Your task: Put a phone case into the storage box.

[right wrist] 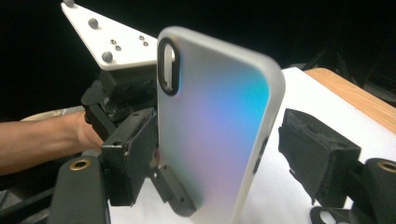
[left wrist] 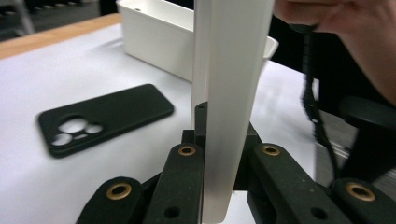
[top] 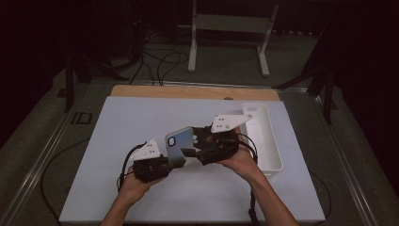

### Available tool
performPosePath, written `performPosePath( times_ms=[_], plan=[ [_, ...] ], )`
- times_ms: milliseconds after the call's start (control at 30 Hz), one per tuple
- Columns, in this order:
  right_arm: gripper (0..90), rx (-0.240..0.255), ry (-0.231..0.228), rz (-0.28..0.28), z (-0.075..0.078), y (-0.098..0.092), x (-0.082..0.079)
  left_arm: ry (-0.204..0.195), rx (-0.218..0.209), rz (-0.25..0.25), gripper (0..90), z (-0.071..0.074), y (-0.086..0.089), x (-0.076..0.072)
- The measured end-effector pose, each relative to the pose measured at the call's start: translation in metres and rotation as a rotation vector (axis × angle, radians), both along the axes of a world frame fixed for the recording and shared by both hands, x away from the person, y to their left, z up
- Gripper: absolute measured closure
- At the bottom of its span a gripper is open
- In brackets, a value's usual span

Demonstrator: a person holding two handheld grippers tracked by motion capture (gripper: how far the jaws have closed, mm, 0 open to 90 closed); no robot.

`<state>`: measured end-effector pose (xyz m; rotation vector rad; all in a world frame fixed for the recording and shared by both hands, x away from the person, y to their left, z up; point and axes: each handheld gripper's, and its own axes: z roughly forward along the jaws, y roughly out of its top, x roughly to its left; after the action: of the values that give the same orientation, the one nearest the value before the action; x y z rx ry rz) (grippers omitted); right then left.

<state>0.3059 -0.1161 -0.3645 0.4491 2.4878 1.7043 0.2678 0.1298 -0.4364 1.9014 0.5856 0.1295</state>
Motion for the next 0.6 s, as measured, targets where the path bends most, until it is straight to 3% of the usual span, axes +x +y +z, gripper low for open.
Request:
performPosePath(
  times_ms=[133, 467, 600],
  plan=[
    [28.3, -0.004, -0.004, -0.036, -0.0019, -0.0005, -0.0007, -0.009, 0.001, 0.065, 86.5, 0.0013, 0.0029, 0.0005],
    [15.0, -0.041, 0.020, -0.142, -0.0091, 0.0031, -0.0039, -0.029, 0.010, 0.147, 86.4, 0.0019, 0.0039, 0.0006],
    [10.1, -0.051, 0.049, -0.186, -0.0096, 0.0060, -0.0056, -0.026, 0.015, 0.178, 86.4, 0.0003, 0.0051, 0.0016]
  ],
)
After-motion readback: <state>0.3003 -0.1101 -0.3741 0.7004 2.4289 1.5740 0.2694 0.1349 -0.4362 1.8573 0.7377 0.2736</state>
